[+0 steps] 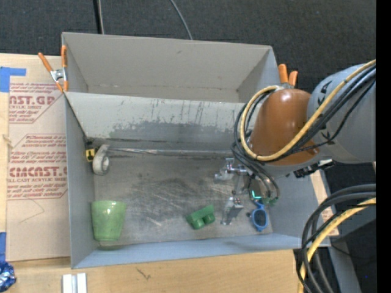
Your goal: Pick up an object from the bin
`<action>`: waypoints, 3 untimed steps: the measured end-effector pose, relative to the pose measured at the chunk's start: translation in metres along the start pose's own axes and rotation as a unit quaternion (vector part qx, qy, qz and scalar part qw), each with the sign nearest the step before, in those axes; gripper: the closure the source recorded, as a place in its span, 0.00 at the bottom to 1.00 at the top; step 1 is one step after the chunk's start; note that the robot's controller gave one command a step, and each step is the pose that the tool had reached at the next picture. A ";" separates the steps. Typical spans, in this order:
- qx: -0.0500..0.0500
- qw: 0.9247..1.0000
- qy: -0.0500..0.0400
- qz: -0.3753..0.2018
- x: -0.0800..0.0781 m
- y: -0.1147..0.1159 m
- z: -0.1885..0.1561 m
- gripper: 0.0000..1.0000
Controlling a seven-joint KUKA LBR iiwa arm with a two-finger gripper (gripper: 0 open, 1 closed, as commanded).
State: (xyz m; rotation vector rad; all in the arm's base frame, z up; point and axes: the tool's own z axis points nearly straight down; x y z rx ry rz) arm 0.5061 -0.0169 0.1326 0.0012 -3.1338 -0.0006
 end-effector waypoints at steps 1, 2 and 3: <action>0.001 0.986 -0.005 -0.168 -0.012 0.040 0.054 0.00; 0.001 0.986 -0.009 -0.167 -0.014 0.040 0.052 1.00; 0.001 0.989 -0.009 -0.148 -0.015 0.039 -0.094 1.00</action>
Offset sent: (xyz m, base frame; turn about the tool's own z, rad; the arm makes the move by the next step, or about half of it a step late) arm 0.0112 0.0390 -0.0539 -0.3352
